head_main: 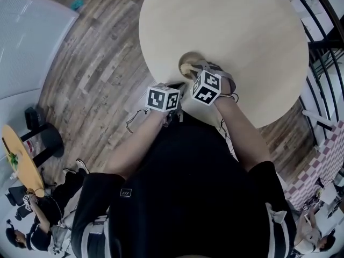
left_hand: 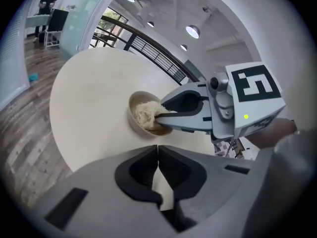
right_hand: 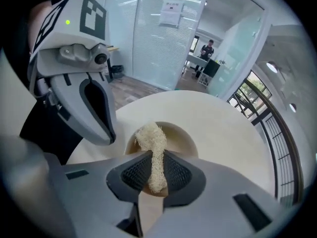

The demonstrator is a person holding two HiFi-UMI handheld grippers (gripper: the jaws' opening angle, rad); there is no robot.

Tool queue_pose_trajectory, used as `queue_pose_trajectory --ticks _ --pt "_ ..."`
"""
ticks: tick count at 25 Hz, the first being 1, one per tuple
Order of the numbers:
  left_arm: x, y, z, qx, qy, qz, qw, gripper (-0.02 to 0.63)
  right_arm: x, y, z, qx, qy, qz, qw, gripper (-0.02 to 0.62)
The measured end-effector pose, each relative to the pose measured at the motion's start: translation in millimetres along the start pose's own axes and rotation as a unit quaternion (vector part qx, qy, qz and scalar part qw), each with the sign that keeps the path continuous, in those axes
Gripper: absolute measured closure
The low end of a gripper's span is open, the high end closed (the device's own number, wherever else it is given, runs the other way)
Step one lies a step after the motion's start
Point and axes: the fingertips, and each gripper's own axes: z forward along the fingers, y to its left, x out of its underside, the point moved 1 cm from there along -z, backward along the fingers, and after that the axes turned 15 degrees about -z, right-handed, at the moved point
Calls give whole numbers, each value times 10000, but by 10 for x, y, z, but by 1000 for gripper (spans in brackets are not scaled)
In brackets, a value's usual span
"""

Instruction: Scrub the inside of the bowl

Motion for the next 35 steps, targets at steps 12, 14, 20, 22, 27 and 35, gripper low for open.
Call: queue_pose_trajectory --ticks 12,14,20,22,27,35 --pt "-845 -14 -253 -618 -47 2219 9731 502 -44 11 -384 227 -577 -38 9981 523" --pt "-971 -38 -147 -655 168 2549 9646 492 0 6 -472 260 -605 96 9978 523" --pt "-1053 -66 218 -595 823 3321 9378 492 -12 90 -622 237 -764 97 9968 523" --pt "-1062 -44 324 -616 989 3533 9282 492 -55 112 -592 202 -818 65 9964 523" --pt "-1044 14 423 -648 1349 3741 9152 518 -131 244 -399 -90 -654 -91 9978 523" --pt "-1016 8 276 -710 1522 3274 9298 569 -28 250 -230 -438 -81 -859 9953 523"
